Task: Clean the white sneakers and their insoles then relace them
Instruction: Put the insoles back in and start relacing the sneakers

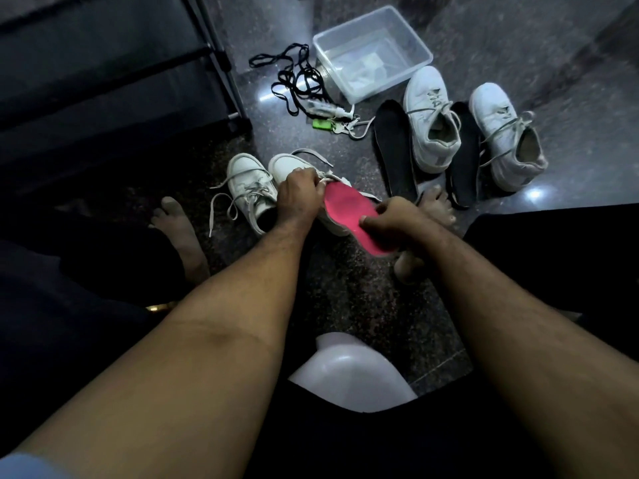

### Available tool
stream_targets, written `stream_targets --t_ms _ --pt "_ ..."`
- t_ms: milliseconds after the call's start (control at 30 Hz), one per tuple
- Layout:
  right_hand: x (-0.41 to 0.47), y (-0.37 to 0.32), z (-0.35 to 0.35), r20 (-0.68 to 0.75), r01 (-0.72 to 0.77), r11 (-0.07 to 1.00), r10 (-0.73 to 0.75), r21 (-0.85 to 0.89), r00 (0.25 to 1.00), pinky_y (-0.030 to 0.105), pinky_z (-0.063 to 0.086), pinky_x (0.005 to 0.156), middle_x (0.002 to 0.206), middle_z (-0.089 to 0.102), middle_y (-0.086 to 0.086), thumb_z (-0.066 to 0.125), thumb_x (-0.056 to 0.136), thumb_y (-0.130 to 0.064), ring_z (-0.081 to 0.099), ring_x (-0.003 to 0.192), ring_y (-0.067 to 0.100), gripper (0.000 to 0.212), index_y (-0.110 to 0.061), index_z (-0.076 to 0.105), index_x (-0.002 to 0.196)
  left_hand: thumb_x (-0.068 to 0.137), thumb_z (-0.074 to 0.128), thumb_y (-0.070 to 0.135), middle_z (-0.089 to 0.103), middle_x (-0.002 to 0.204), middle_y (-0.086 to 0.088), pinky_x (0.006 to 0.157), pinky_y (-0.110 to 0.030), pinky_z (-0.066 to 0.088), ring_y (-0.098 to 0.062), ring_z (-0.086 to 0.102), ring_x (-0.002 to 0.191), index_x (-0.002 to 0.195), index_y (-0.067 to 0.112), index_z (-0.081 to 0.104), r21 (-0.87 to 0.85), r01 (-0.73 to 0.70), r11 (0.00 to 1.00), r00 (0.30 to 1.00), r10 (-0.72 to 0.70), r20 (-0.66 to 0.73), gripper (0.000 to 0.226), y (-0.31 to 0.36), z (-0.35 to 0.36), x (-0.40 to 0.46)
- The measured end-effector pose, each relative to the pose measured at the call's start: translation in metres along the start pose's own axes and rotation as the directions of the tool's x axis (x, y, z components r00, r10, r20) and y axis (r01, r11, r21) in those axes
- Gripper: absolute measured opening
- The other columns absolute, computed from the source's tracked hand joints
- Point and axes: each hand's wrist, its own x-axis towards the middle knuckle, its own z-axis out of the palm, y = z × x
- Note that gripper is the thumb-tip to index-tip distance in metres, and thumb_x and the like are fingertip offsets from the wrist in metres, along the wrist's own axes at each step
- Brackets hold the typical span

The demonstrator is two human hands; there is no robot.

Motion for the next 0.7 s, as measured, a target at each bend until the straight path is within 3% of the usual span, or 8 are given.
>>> stream_targets --t_ms 100,167,233,367,467,567,633,700 --pt "0.006 -0.007 0.001 -0.055 -0.031 0.994 0.037 0.105 0.998 0.033 0.054 0.063 0.087 0.071 0.017 0.069 0.082 -0.03 0.069 0.079 0.03 0.035 0.001 0.072 0.096 0.096 0.055 0.027 0.057 0.114 -0.016 0.077 -0.047 0.048 -0.043 0.062 0.093 0.111 0.014 0.066 0.118 -0.1 0.988 0.995 0.099 0.011 0.023 0.003 -0.004 -0.008" --pt "0.007 -0.012 0.0 -0.07 -0.058 0.981 0.072 0.184 0.995 0.022 0.044 0.043 0.074 0.064 0.013 0.068 0.081 -0.025 0.062 0.061 0.025 0.026 0.001 0.068 0.088 0.095 0.055 0.025 0.05 0.121 -0.016 0.067 -0.047 0.048 -0.043 0.063 0.087 0.11 0.016 0.067 0.187 -0.174 0.967 0.984 0.178 -0.008 0.021 0.003 -0.004 -0.011" --pt "0.009 -0.016 0.002 -0.035 -0.099 0.964 0.111 0.245 0.993 0.014 0.034 0.031 0.064 0.056 0.008 0.067 0.084 -0.018 0.052 0.05 0.019 0.018 -0.004 0.062 0.075 0.092 0.056 0.022 0.051 0.12 -0.015 0.061 -0.042 0.045 -0.036 0.061 0.095 0.1 0.014 0.069 0.28 -0.293 0.914 0.95 0.311 -0.023 0.017 0.002 -0.003 -0.009" --pt "0.012 -0.021 0.012 0.041 -0.121 0.931 0.114 0.344 0.993 0.013 0.033 0.031 0.059 0.053 0.006 0.063 0.086 -0.012 0.05 0.043 0.015 0.02 -0.009 0.055 0.068 0.086 0.057 0.019 0.059 0.107 -0.009 0.065 -0.039 0.044 -0.03 0.057 0.097 0.09 0.014 0.069 0.469 -0.472 0.747 0.858 0.512 0.048 0.014 -0.003 0.001 -0.002" --pt "0.015 -0.018 0.019 0.072 -0.111 0.901 0.089 0.419 0.993 0.009 0.027 0.03 0.05 0.051 0.002 0.059 0.088 -0.004 0.047 0.035 0.009 0.021 -0.009 0.054 0.068 0.085 0.057 0.014 0.06 0.097 -0.011 0.06 -0.039 0.047 -0.03 0.06 0.083 0.089 0.011 0.065 0.467 -0.495 0.732 0.85 0.52 0.086 0.009 -0.008 0.002 -0.002" --pt "0.017 -0.016 0.023 0.077 -0.091 0.862 0.06 0.498 0.995 0.01 0.028 0.031 0.061 0.05 0.005 0.056 0.089 0.001 0.049 0.041 0.01 0.021 -0.007 0.055 0.069 0.082 0.065 0.011 0.061 0.085 -0.013 0.057 -0.04 0.049 -0.032 0.061 0.074 0.085 0.009 0.061 0.451 -0.472 0.757 0.867 0.491 0.083 0.006 -0.013 0.009 0.0" --pt "0.018 -0.016 0.024 0.109 -0.125 0.801 0.076 0.585 0.991 0.01 0.031 0.031 0.061 0.053 0.007 0.056 0.092 0.002 0.048 0.03 0.004 0.016 -0.005 0.057 0.077 0.087 0.06 0.011 0.063 0.091 -0.015 0.066 -0.044 0.05 -0.036 0.062 0.085 0.092 0.006 0.061 0.405 -0.44 0.801 0.893 0.439 0.102 0.007 -0.008 0.007 0.003" --pt "0.02 -0.015 0.025 0.122 -0.138 0.752 0.076 0.645 0.99 0.014 0.038 0.034 0.058 0.058 0.006 0.06 0.093 -0.001 0.052 0.032 0.005 0.009 -0.002 0.06 0.085 0.093 0.054 0.017 0.062 0.109 -0.016 0.081 -0.048 0.048 -0.036 0.057 0.105 0.107 0.006 0.06 0.348 -0.395 0.85 0.918 0.352 0.182 0.019 -0.001 0.002 0.005"
